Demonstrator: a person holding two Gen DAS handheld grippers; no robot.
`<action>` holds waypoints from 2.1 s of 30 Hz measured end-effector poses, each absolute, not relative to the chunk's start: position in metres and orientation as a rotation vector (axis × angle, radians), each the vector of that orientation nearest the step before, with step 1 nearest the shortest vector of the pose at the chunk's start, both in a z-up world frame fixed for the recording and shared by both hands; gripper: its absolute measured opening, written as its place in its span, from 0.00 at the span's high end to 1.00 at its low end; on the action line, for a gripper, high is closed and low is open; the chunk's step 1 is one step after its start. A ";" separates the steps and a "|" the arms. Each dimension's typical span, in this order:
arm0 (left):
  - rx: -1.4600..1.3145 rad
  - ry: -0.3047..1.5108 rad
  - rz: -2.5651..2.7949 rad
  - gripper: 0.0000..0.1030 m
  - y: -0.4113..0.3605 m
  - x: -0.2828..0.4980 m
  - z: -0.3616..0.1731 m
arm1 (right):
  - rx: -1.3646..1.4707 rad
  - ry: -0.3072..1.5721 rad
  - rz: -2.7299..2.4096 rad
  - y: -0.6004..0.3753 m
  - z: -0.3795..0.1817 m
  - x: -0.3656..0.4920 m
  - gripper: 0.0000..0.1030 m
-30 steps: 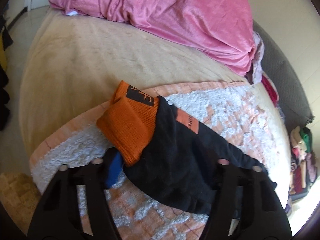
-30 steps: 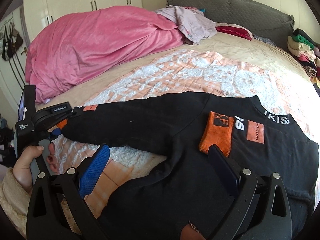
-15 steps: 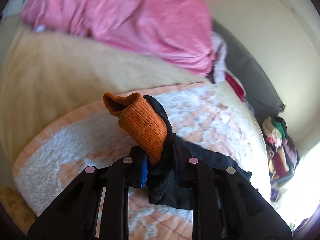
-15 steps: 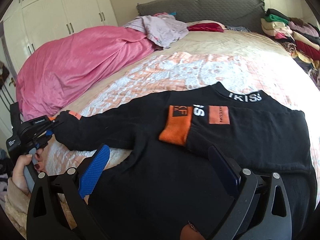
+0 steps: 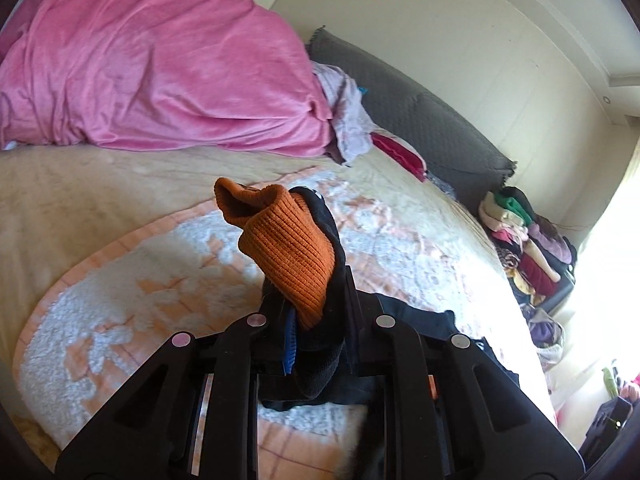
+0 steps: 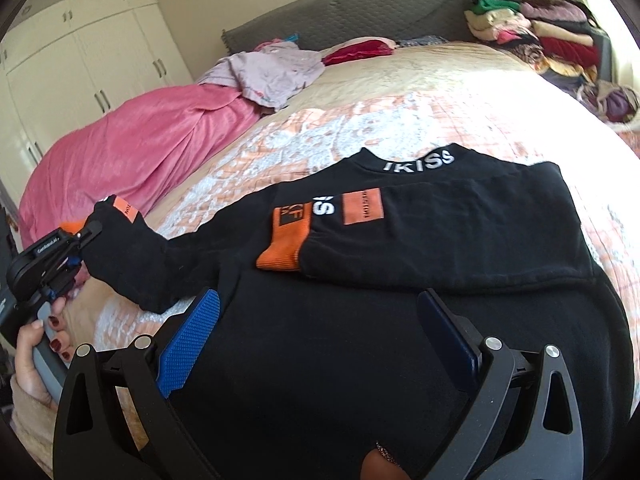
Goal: Fold small clothes
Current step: 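Close the left gripper on the orange sleeve cuff, then carry the sleeve across the shirt and open the left gripper, then grasp the folded orange cuff with the right gripper and lift it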
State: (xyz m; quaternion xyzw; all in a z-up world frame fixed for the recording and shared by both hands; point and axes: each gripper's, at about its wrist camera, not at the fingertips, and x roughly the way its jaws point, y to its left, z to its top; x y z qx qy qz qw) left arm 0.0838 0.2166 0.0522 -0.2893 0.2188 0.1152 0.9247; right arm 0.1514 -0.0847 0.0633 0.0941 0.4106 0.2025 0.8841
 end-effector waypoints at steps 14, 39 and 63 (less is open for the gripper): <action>-0.489 0.483 -0.016 0.89 0.133 0.132 0.082 | 0.353 0.844 0.333 -0.144 0.064 0.148 0.05; -0.367 0.685 -0.293 0.89 0.039 0.188 0.032 | 0.474 0.816 0.173 -0.213 0.058 0.142 0.05; -0.326 0.732 -0.180 0.29 0.092 0.198 0.024 | 0.311 0.883 0.211 -0.149 0.036 0.178 0.04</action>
